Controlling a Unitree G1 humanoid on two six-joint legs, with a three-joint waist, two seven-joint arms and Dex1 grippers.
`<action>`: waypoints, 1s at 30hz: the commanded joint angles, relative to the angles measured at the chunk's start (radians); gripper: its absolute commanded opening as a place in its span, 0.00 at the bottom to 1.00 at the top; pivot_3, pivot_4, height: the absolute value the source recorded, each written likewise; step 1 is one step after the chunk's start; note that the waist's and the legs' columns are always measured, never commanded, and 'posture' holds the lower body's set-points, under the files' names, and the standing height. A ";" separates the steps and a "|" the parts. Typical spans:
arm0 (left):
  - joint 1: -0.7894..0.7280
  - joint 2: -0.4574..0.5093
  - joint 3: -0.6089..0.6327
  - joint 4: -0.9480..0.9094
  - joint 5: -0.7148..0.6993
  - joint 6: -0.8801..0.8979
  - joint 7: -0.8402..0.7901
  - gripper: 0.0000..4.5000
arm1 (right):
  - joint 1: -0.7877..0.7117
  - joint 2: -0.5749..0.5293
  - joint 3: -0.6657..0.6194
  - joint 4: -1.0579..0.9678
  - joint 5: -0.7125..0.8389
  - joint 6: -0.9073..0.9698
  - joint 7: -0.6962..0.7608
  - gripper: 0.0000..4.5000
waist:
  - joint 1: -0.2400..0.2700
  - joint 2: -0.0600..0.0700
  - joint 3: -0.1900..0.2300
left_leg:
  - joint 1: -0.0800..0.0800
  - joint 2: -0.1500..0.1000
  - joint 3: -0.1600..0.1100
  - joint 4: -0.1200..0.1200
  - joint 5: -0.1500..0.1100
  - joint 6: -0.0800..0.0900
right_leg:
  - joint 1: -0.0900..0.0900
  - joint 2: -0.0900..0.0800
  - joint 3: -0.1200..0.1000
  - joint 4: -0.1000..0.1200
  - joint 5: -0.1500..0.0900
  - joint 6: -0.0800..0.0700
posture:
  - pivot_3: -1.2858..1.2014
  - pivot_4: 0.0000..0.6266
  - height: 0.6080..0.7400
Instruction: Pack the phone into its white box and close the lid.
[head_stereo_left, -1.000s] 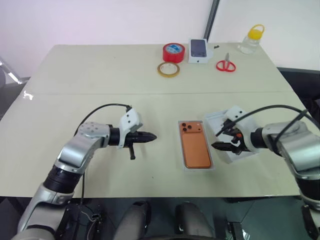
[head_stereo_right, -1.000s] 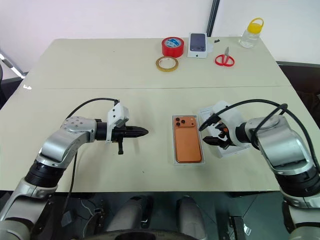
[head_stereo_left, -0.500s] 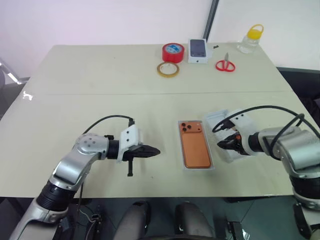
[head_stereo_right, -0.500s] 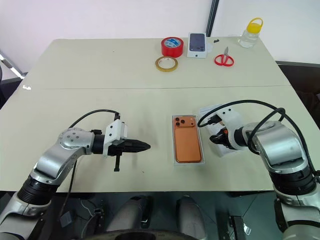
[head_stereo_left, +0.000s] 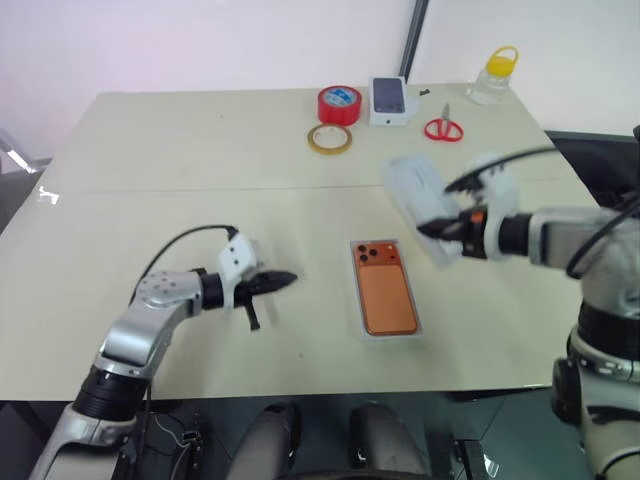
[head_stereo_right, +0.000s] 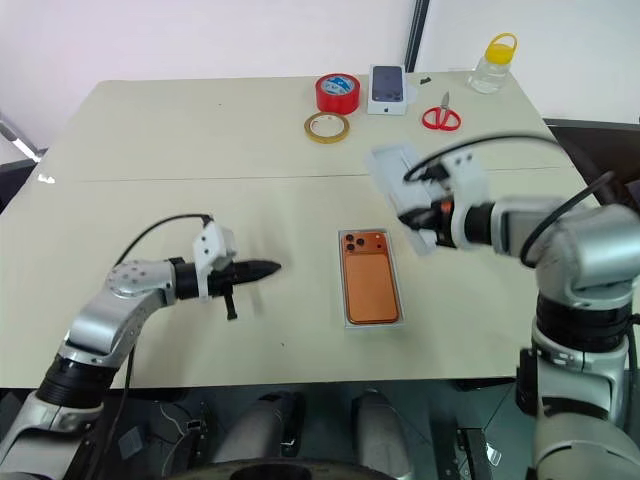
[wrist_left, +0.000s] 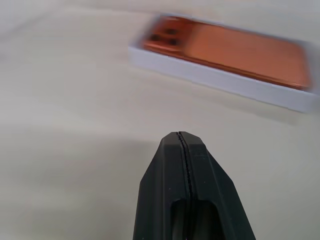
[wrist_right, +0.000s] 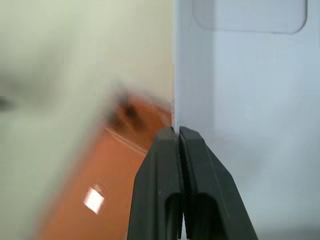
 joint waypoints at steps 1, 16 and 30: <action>-0.041 -0.018 0.071 0.008 -0.030 0.009 0.051 0.00 | -0.042 0.124 -0.112 0.079 0.426 0.007 -0.150 0.01 | -0.003 0.000 0.000 | 0.000 0.000 0.000 0.000 0.000 0.000 | 0.000 0.000 0.000 0.000 0.000 0.000 | 0.52 0.24 1.00; -0.108 -0.021 0.003 0.025 0.012 -0.039 0.019 0.00 | 0.491 0.539 0.275 -0.153 1.385 -0.747 -1.499 0.01 | -0.025 0.001 0.000 | 0.001 0.000 0.001 0.001 0.000 0.000 | -0.001 0.000 0.002 0.003 0.000 0.000 | 0.52 0.24 1.00; -0.175 -0.134 -0.185 0.013 0.028 0.002 -0.041 0.00 | 0.200 -0.132 0.217 0.122 1.381 -0.449 -1.106 0.76 | -0.029 0.006 0.002 | 0.001 -0.001 0.002 0.002 -0.001 0.003 | 0.001 0.000 0.002 0.002 0.000 0.000 | 0.52 0.24 1.00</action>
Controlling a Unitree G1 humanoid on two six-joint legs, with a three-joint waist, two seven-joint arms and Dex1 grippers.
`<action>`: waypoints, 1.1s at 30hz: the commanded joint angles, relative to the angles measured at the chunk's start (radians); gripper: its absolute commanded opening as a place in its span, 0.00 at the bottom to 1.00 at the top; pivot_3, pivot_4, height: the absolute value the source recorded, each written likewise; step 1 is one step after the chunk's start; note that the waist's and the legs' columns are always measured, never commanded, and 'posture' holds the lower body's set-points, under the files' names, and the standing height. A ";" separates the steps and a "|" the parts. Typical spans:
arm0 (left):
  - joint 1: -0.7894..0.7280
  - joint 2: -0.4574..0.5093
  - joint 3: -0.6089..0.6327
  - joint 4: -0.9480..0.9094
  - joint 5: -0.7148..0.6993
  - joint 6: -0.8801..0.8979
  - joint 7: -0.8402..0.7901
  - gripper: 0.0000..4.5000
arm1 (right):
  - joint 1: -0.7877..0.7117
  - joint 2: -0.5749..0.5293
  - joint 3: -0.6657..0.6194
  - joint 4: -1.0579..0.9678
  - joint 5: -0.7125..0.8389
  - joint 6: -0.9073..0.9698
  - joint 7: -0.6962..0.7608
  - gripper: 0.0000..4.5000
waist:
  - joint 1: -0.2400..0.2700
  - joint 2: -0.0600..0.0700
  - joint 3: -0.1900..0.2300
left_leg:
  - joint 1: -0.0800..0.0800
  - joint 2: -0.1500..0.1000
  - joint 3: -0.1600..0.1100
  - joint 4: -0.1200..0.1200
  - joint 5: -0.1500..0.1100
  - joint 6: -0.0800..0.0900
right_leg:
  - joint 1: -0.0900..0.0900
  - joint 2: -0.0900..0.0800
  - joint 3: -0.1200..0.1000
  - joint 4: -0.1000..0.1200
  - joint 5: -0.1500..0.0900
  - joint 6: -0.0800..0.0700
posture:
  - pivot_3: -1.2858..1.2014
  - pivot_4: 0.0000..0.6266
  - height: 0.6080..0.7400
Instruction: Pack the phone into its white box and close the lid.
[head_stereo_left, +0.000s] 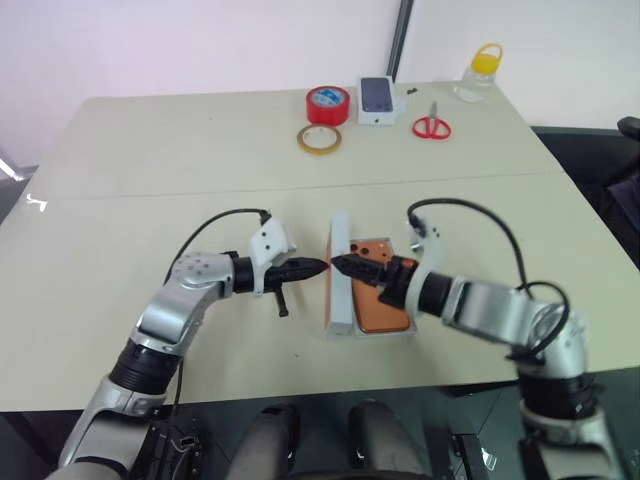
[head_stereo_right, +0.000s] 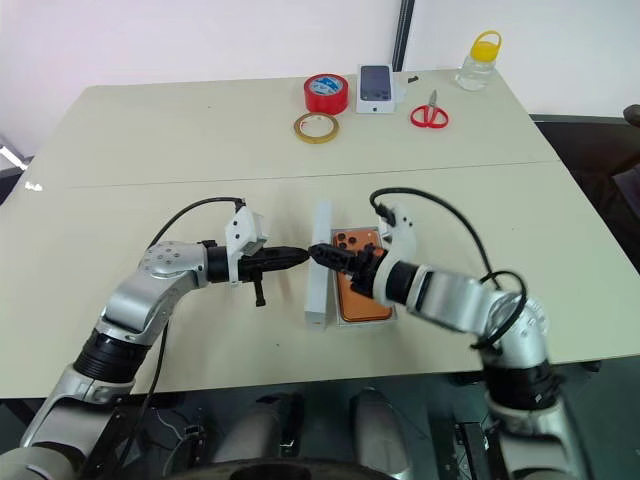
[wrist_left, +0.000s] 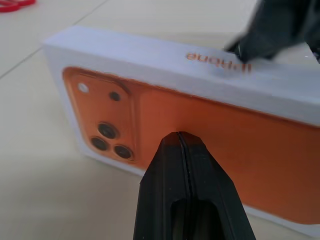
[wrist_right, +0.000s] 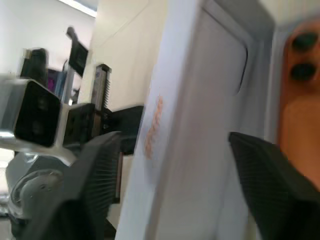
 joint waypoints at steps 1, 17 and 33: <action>-0.027 -0.019 -0.038 -0.032 0.006 0.003 -0.015 0.00 | -0.128 -0.177 -0.013 0.057 0.008 0.088 0.110 0.76 | 0.003 0.000 0.000 | 0.000 0.000 0.000 0.000 0.000 0.000 | 0.001 0.000 0.000 -0.001 0.000 0.000 | 0.52 0.24 1.00; -0.050 -0.037 0.023 -0.005 -0.016 0.098 0.034 0.00 | -0.086 -0.603 0.349 -0.167 -1.262 -0.239 0.977 0.01 | 0.009 0.000 0.000 | -0.001 0.001 0.000 0.000 -0.001 0.001 | 0.000 0.000 -0.001 -0.002 0.000 0.000 | 0.52 0.24 1.00; -0.120 0.057 -0.111 0.042 0.068 0.200 -0.038 0.00 | -0.007 -0.516 0.355 -0.165 -1.613 -0.327 1.241 0.01 | 0.033 -0.001 0.000 | -0.001 0.000 0.000 0.000 0.001 -0.002 | 0.000 -0.001 0.000 -0.003 0.000 0.000 | 0.52 0.24 1.00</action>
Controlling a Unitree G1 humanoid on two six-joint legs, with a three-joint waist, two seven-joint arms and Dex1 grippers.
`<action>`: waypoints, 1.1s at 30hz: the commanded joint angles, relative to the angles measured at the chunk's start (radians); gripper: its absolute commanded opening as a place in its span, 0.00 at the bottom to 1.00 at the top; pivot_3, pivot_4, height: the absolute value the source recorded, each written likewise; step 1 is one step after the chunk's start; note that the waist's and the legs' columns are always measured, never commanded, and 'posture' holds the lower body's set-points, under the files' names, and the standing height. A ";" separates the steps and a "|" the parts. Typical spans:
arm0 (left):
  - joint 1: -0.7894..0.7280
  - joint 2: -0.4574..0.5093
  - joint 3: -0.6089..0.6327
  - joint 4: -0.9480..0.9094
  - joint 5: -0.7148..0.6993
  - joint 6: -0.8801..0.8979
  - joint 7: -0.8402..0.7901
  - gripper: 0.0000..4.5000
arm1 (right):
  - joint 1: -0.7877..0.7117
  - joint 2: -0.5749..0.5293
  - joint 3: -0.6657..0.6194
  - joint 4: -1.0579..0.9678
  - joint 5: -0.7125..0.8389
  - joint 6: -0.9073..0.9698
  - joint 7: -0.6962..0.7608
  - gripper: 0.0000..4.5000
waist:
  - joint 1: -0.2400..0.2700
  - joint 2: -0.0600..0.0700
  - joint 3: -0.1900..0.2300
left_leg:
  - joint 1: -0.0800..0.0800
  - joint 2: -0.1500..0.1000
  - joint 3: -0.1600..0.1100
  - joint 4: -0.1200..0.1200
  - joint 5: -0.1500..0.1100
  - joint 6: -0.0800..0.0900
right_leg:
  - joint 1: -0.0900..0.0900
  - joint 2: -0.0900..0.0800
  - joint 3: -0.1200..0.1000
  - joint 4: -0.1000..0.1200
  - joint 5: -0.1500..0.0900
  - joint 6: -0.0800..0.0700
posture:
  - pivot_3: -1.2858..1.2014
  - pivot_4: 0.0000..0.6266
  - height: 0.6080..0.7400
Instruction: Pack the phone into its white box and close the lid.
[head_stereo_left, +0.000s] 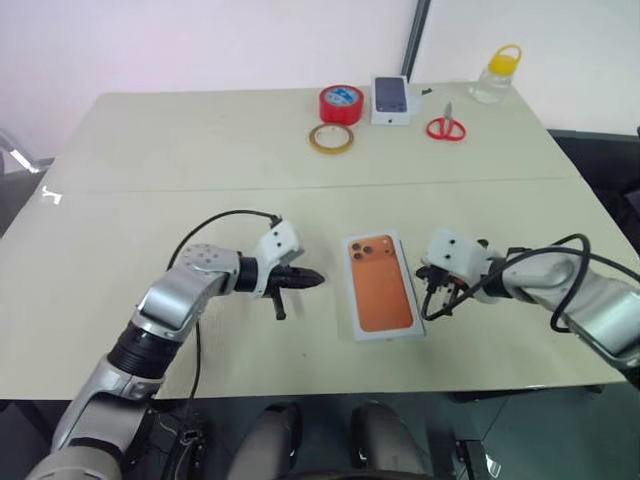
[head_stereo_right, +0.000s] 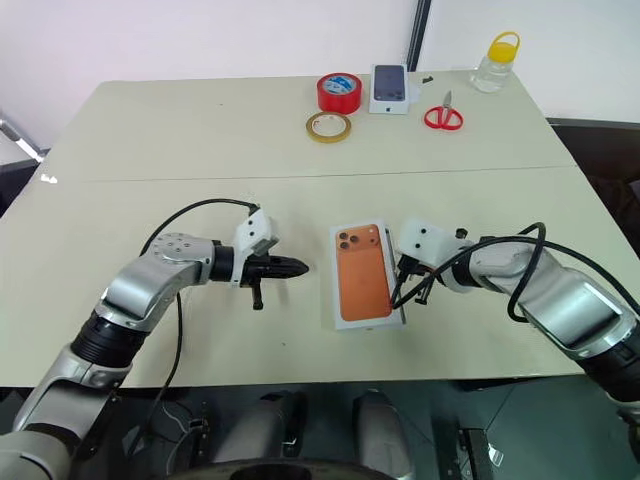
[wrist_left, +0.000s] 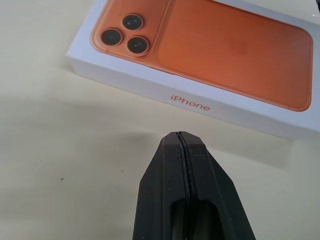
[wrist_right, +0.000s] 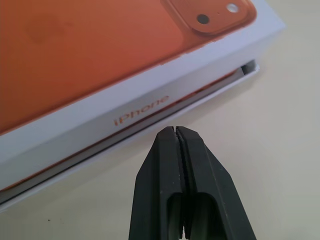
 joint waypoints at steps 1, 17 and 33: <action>-0.036 -0.016 -0.042 0.033 0.051 -0.063 -0.003 0.00 | 0.010 0.009 -0.054 -0.031 -0.039 -0.005 0.033 0.01 | 0.000 0.000 0.000 | 0.000 0.000 0.000 0.000 0.000 0.000 | 0.000 0.000 0.000 0.000 0.000 0.000 | 0.52 0.24 1.00; -0.085 -0.140 -0.088 0.069 0.087 -0.073 0.009 0.00 | 0.055 0.050 -0.127 -0.061 -0.120 0.019 0.102 0.01 | -0.001 0.000 0.000 | 0.000 0.000 0.000 0.000 0.001 -0.002 | 0.000 0.000 0.000 0.000 0.000 0.000 | 0.52 0.24 1.00; -0.075 -0.159 -0.073 0.050 0.070 -0.064 0.007 0.00 | 0.083 0.070 -0.138 -0.064 -0.182 0.017 0.151 0.01 | -0.001 0.000 0.000 | 0.000 0.000 0.000 0.000 0.001 -0.002 | 0.000 0.000 0.000 0.000 0.000 0.000 | 0.52 0.24 1.00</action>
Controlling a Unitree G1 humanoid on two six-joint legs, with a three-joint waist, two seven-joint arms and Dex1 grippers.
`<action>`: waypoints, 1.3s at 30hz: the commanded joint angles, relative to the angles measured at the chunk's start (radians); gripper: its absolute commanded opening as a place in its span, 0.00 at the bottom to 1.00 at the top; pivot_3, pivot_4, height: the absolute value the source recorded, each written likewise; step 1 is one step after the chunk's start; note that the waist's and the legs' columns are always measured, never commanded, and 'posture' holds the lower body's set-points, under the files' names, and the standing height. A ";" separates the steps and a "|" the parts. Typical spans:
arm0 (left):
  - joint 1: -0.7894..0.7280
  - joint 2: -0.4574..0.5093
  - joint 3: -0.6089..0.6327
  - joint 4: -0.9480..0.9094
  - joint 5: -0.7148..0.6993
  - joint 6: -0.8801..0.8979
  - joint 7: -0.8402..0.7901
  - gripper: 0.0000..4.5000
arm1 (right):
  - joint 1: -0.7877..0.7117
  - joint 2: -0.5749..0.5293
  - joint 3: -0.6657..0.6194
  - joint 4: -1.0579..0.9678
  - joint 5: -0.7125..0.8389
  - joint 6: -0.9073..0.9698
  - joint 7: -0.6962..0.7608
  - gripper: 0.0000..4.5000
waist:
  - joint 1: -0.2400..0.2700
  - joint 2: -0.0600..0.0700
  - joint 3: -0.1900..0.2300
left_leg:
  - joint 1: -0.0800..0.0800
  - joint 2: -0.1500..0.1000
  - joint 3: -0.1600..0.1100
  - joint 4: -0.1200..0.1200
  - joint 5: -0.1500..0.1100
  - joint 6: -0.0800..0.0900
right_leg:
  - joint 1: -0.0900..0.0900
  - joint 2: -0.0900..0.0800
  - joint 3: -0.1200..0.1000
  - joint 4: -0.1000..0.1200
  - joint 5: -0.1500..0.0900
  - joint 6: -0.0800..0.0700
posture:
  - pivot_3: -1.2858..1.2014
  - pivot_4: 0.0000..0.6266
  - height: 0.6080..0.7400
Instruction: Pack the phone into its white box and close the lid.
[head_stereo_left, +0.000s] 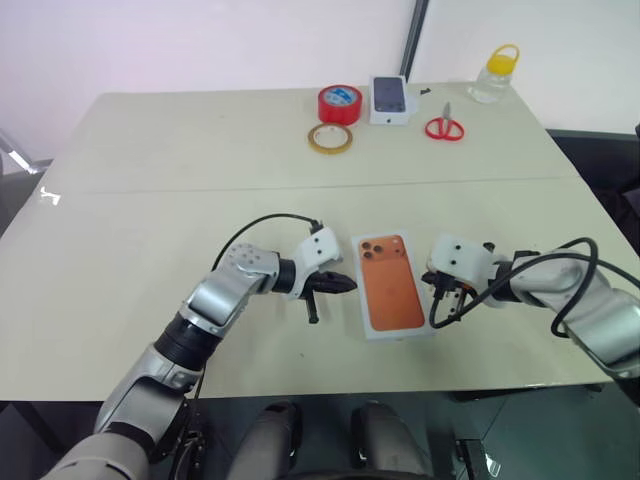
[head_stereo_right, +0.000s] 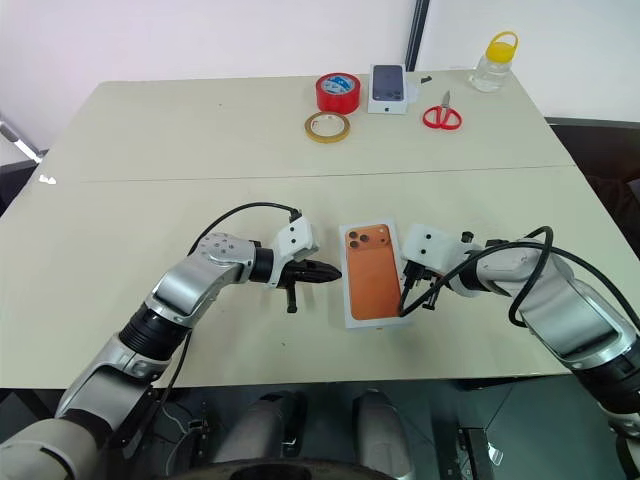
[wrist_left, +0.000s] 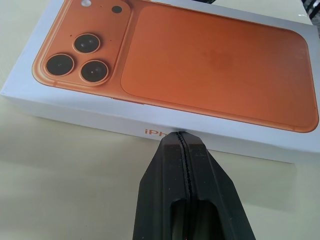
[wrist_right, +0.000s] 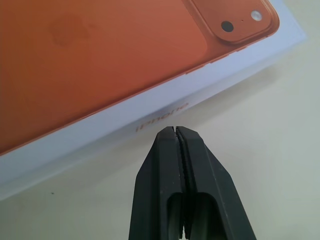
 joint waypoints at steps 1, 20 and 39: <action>-0.009 -0.010 0.021 -0.035 -0.018 0.001 0.000 0.00 | 0.002 0.004 -0.030 -0.034 -0.017 -0.009 0.011 0.01 | 0.000 0.000 0.000 | 0.000 0.000 0.000 0.000 0.000 0.000 | 0.000 0.000 0.000 0.000 0.000 0.000 | 0.52 0.24 1.00; -0.001 -0.026 0.036 -0.057 -0.035 0.018 0.002 0.00 | 0.016 -0.006 -0.053 -0.059 -0.046 -0.013 0.056 0.01 | 0.000 0.000 0.000 | 0.000 0.000 0.000 0.000 0.000 0.000 | 0.000 0.000 0.000 0.000 0.000 0.000 | 0.52 0.24 1.00; -0.062 -0.033 0.169 0.080 -0.070 0.013 0.071 0.00 | 0.083 -0.027 -0.215 -0.102 0.036 -0.066 0.155 0.01 | 0.002 0.000 0.000 | 0.000 0.000 0.000 0.000 0.000 0.000 | 0.000 0.000 0.000 0.000 0.000 0.000 | 0.52 0.24 1.00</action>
